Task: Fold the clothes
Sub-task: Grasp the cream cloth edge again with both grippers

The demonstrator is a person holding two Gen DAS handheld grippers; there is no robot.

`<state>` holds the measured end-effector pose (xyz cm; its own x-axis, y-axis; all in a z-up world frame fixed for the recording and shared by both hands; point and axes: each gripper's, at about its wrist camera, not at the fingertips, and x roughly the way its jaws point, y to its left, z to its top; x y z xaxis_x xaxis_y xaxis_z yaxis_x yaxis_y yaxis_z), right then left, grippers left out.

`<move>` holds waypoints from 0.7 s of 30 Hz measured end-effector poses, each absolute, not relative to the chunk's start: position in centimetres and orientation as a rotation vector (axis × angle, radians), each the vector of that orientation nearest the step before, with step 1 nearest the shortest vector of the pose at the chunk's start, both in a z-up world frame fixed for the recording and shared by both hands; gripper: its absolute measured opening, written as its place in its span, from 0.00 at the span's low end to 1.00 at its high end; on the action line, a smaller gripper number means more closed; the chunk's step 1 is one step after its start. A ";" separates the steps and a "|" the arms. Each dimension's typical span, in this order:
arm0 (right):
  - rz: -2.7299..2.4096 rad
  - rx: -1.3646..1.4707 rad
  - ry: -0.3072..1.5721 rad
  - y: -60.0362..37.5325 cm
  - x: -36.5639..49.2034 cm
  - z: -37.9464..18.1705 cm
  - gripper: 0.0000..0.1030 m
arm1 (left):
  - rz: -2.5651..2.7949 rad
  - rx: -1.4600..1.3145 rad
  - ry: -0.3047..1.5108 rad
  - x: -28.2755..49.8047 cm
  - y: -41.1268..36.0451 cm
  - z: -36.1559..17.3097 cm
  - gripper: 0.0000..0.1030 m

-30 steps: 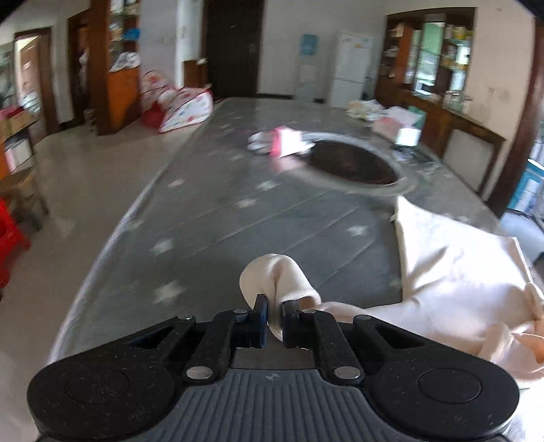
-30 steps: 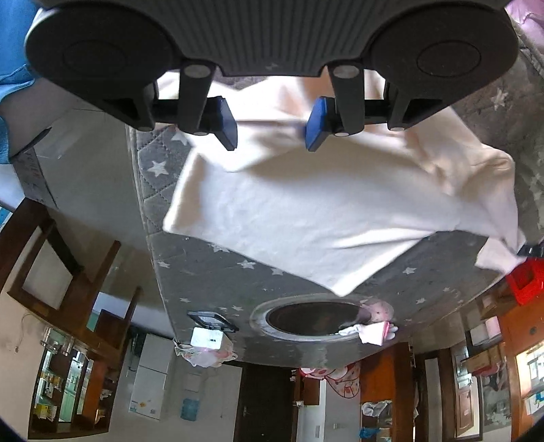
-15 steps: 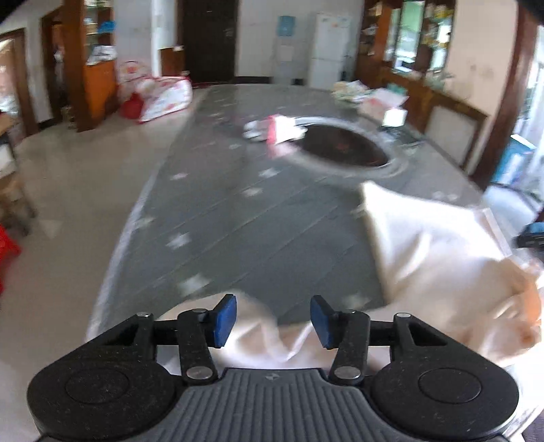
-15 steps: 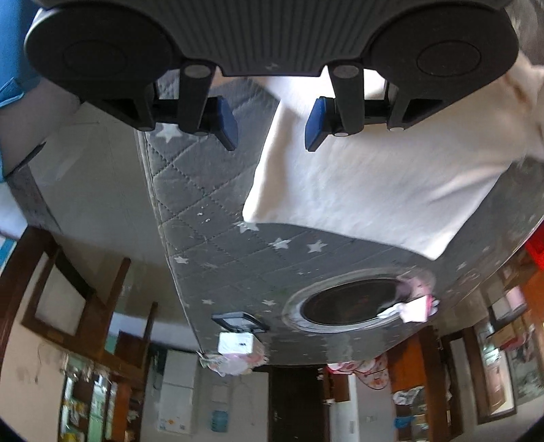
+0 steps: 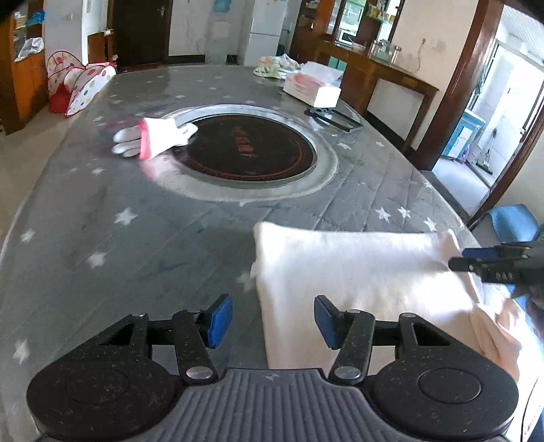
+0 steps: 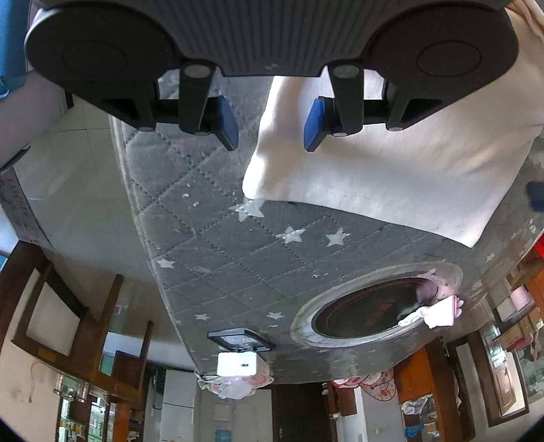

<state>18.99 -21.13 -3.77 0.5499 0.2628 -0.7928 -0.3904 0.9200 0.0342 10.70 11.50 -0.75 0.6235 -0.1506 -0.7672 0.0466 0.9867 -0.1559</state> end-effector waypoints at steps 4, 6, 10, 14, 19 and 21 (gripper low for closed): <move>0.403 -0.160 0.909 -20.8 19.8 -4.0 0.29 | -0.103 -0.086 0.887 13.2 10.7 -1.7 0.53; 0.419 -0.160 0.913 -20.7 20.2 -3.9 0.22 | -0.111 -0.071 0.887 14.1 10.3 -2.2 0.52; 0.429 -0.197 0.911 -19.9 20.7 -3.7 0.07 | -0.114 0.009 0.870 14.9 9.4 -3.1 0.19; 0.446 -0.239 0.889 -18.7 21.2 -3.4 0.05 | -0.098 0.032 0.841 15.1 9.6 -3.2 0.08; 0.465 -0.245 0.834 -16.7 22.7 -2.4 0.05 | -0.021 0.025 0.806 15.3 12.0 -2.4 0.08; 0.472 -0.239 0.804 -15.4 23.7 -2.1 0.05 | 0.012 0.012 0.800 15.7 13.3 -2.1 0.08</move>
<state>23.71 -15.36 -2.05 0.5982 0.3136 -0.7374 -0.4915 0.8704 -0.0286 15.73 13.28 -2.05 0.6966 0.0155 -0.7173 -0.0062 0.9999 0.0156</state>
